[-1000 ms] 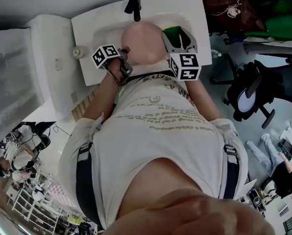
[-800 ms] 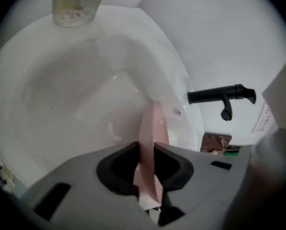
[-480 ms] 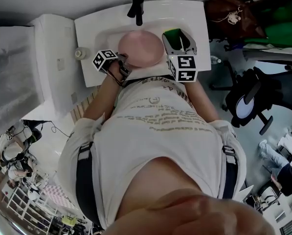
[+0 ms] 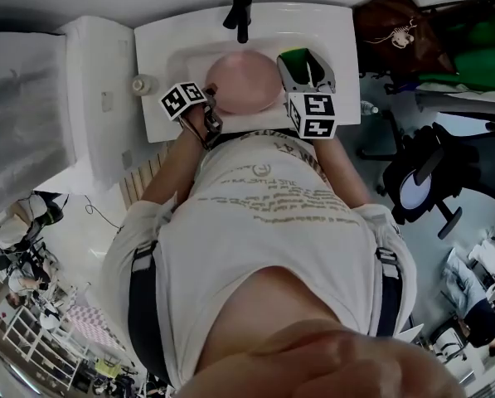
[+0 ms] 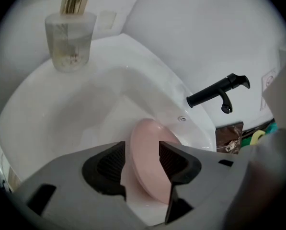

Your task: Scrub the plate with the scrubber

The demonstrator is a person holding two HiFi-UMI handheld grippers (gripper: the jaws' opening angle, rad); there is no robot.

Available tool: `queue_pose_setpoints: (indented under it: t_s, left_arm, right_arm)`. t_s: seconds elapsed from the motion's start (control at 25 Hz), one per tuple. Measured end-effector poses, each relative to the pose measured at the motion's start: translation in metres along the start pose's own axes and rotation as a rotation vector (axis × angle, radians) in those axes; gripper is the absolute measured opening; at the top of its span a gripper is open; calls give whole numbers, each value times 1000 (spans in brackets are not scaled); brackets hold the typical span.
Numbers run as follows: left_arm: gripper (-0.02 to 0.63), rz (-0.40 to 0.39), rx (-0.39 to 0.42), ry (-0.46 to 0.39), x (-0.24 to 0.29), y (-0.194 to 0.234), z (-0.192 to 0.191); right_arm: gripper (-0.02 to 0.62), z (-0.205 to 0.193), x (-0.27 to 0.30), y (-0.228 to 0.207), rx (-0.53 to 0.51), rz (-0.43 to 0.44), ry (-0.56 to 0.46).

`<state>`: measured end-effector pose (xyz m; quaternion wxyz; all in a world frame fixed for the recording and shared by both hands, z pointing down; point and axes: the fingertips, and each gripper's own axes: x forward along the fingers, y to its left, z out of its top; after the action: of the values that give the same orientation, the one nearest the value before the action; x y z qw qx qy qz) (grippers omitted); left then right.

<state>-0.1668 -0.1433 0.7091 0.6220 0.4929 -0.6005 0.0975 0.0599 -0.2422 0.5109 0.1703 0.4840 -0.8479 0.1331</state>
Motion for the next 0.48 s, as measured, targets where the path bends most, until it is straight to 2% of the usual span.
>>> queue_pose_setpoints:
  t_s: [0.12,0.2,0.24,0.36,0.48]
  left_arm:
    - [204,24,99,-66,-16,-1,15]
    - [82,33,160,-106,-30,-8,26]
    - [45,32,198,-134,-37,-14,32]
    - [23,-5,324,-242,-61,-43,56]
    - [23,-82,412,-356,-86,-78,75]
  right_arm:
    - [255,3,2,4,-2,15,-9]
    - [255,6,4,7,0,26,-20]
    - [255,10,4,8,6,32,-30]
    - [255,26,6,12,43,58,-80]
    - [255,48,7,19,37,79,-141]
